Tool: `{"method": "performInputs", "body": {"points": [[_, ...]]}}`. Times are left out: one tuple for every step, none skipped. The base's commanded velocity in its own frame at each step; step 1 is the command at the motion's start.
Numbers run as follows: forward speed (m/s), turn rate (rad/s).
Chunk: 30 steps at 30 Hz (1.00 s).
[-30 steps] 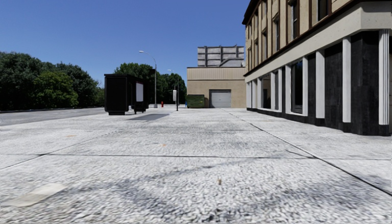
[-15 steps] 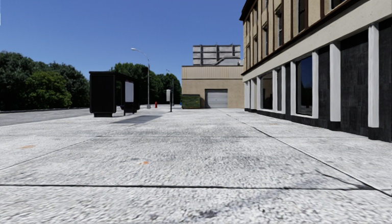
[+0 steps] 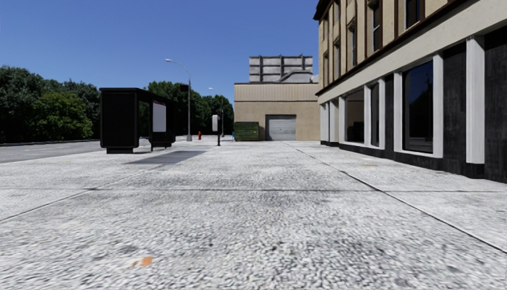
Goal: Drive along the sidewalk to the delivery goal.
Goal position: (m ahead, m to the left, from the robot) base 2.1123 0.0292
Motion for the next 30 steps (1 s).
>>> {"method": "performInputs", "body": {"points": [[2.00,0.00],[2.00,0.00],[2.00,0.00],[2.00,0.00],[2.00,0.00],[2.00,0.00],[2.00,0.00],[2.00,0.00],[2.00,0.00],[2.00,0.00],[2.00,0.00],[2.00,0.00],[2.00,0.00],[1.89,0.00],[1.70,0.00],[1.70,0.00],[1.26,0.00],[0.94,0.00],[0.71,0.00],[0.39,0.00],[0.00,0.00],[0.00,0.00],[0.00,0.00],[0.00,0.00],[0.00,0.00],[0.00,0.00],[0.00,0.00],[0.00,0.00],[0.00,0.00],[0.00,0.00]]}}
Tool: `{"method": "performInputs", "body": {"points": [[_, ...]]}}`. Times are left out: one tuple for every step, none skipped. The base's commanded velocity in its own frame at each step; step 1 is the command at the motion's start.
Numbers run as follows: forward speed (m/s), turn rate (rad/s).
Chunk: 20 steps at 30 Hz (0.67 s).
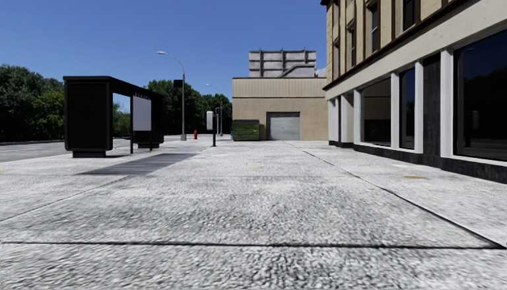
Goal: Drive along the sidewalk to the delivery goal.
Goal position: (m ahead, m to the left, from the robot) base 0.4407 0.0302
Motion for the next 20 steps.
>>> {"method": "performInputs", "body": {"points": [[0.00,0.00],[0.00,0.00],[0.00,0.00],[0.00,0.00],[0.00,0.00],[0.00,0.00],[0.00,0.00],[0.00,0.00],[0.00,0.00],[0.00,0.00],[0.00,0.00],[0.00,0.00],[0.00,0.00],[0.00,0.00],[0.00,0.00],[0.00,0.00],[0.00,0.00],[0.00,0.00],[0.00,0.00],[0.00,0.00]]}}
